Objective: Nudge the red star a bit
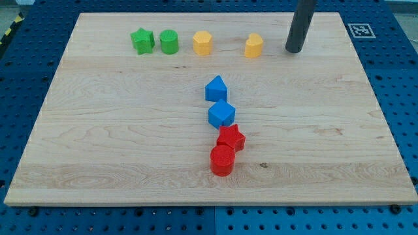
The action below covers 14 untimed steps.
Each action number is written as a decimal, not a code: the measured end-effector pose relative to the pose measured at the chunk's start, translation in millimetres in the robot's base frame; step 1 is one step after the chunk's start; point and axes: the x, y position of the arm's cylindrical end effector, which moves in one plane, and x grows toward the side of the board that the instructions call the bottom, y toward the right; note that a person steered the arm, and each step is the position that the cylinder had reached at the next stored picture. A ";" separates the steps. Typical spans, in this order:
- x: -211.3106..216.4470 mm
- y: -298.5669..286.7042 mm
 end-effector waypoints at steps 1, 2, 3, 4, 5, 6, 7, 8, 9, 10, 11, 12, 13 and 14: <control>0.0 -29.9; -0.1 -66.6; -0.1 -69.2; -0.1 -69.2; 11.8 -68.7; 14.1 -73.8; 14.1 -76.2; 14.1 -85.6; 14.1 -95.9; 14.1 -96.2; 15.6 -94.0; 43.2 -64.0; 81.6 -62.4; 91.2 -62.4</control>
